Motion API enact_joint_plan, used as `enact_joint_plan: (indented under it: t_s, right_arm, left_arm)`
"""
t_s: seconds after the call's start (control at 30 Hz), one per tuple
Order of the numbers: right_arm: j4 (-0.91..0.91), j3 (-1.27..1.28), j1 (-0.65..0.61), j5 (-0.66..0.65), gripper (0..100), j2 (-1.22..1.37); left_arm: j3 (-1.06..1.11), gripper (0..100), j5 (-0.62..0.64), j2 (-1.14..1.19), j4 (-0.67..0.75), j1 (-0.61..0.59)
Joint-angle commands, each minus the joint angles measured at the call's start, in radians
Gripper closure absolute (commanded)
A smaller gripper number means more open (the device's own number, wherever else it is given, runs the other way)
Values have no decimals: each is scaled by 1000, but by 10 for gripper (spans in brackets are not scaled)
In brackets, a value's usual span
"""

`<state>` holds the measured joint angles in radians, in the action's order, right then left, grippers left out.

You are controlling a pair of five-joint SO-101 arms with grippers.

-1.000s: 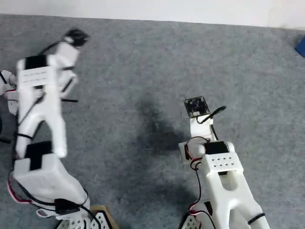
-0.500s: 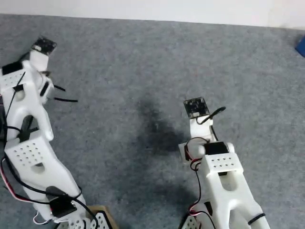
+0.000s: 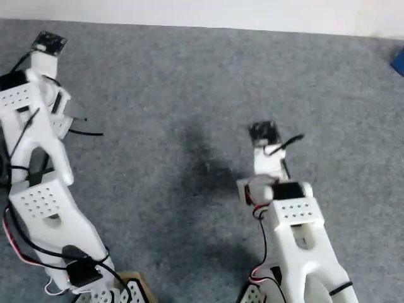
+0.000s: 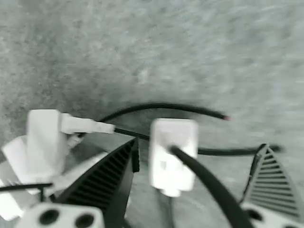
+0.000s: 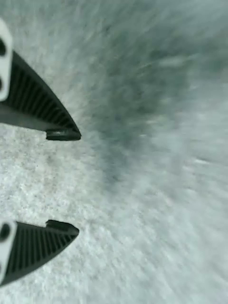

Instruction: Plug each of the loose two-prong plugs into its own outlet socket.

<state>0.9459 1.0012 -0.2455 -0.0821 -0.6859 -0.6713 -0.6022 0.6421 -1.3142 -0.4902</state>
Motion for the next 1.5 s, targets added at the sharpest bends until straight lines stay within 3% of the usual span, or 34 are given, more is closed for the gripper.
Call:
enact_joint_plan:
  t_s: [0.0,0.13,0.3,0.37,0.47,0.6,0.73,0.8,1.03,1.27,1.47]
  right_arm:
    - [226,-255,-5,18,728,-16]
    - [286,-371,41,17,753,-163]
    - [252,-213,50,18,998,-414]
    - [271,-122,64,17,958,-515]
    - [288,50,117,17,961,-677]
    - [280,278,157,-48,962,-920]
    - [249,404,321,-71,959,-1175]
    - [222,440,371,-68,959,-1142]
    - [262,604,414,-72,961,-1104]
    - [180,816,423,-72,962,-1148]
    - [185,805,423,-72,962,-1135]
  left_arm:
    - [-114,632,100,-179,-195,90]
    - [-116,632,190,-366,-262,159]
    - [110,632,302,-610,-338,216]
    - [260,632,315,-769,-359,213]
    - [625,632,315,-1089,-325,228]
    - [1245,632,310,-1673,-124,352]
    - [1850,632,311,-2312,52,369]
    - [2040,632,311,-2526,80,367]
    - [2137,630,316,-2278,247,334]
    - [2374,631,315,-2351,381,432]
    - [2370,631,318,-2416,382,455]
